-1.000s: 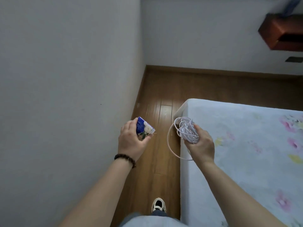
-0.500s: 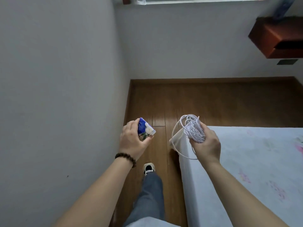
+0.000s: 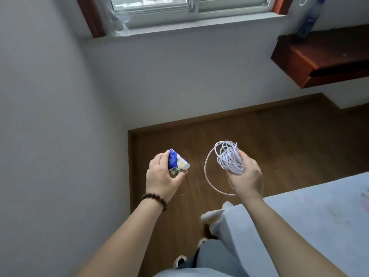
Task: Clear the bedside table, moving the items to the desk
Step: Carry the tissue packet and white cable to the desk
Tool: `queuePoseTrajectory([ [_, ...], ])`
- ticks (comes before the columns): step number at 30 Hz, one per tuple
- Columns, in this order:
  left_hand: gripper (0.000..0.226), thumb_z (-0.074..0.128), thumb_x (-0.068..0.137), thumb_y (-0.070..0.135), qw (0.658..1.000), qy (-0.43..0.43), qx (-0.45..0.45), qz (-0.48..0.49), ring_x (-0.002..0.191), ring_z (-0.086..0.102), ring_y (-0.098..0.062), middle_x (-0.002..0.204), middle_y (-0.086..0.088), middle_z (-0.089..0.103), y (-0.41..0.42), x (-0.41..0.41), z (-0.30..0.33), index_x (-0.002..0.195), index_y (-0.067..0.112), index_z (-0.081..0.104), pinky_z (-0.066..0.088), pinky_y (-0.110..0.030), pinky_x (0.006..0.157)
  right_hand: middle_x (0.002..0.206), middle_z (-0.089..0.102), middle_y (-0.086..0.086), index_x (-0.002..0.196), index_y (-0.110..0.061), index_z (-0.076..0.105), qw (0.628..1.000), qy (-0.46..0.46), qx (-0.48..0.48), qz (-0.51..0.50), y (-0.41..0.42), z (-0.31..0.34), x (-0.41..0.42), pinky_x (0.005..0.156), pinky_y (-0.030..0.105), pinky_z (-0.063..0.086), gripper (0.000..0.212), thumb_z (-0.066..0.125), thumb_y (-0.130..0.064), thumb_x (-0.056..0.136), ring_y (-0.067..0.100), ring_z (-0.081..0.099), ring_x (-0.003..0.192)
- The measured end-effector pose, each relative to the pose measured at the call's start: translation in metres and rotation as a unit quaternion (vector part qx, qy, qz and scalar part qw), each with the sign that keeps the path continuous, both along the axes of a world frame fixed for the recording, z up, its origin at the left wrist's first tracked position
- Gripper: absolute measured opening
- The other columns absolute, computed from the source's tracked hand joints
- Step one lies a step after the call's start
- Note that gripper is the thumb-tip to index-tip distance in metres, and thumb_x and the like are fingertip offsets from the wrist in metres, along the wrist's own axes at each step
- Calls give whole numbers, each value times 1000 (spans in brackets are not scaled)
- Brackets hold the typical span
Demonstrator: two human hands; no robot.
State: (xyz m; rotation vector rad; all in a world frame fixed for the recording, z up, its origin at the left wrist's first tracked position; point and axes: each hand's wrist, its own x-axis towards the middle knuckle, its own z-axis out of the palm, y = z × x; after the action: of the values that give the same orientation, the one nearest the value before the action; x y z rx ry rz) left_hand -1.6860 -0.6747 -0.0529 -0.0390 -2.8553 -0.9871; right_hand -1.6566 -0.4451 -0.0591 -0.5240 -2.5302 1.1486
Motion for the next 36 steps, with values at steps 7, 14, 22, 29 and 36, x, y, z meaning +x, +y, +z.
queuePoseTrajectory([
  [7,75,75,76,42,997,-12,-10,-79,120,46,-15,132,-1,51,70,-133,-12,139,16,43,45,-30,98,109,58,-3,130,-25,52,995,-14,-17,-94,68,-18,-91,68,26,51,64,79,-23,72,16,56,95],
  [14,77,74,75,44,982,-8,-31,-187,122,44,-15,133,2,49,196,-279,-1,140,17,42,41,-32,102,109,59,0,128,-23,54,981,-1,-24,-195,170,-21,-192,72,30,53,64,80,-19,70,19,58,97],
  [22,76,74,75,45,947,0,-28,-319,123,44,-17,134,1,49,367,-366,13,139,18,42,43,-35,101,110,60,2,126,-20,57,951,7,-15,-309,290,-9,-231,74,30,54,66,82,-15,66,18,61,93],
  [29,75,74,75,44,915,-6,-18,-404,121,46,-19,133,0,50,510,-401,7,138,17,43,43,-34,98,107,62,1,126,-24,58,915,24,-17,-401,391,-10,-243,77,22,45,65,81,-16,65,18,59,95],
  [36,74,73,76,45,892,-5,-22,-452,119,47,-20,132,-2,51,678,-453,-12,137,17,43,43,-35,97,111,64,-2,127,-29,55,900,20,-18,-434,551,-25,-286,73,20,44,65,80,-23,68,16,57,98],
])
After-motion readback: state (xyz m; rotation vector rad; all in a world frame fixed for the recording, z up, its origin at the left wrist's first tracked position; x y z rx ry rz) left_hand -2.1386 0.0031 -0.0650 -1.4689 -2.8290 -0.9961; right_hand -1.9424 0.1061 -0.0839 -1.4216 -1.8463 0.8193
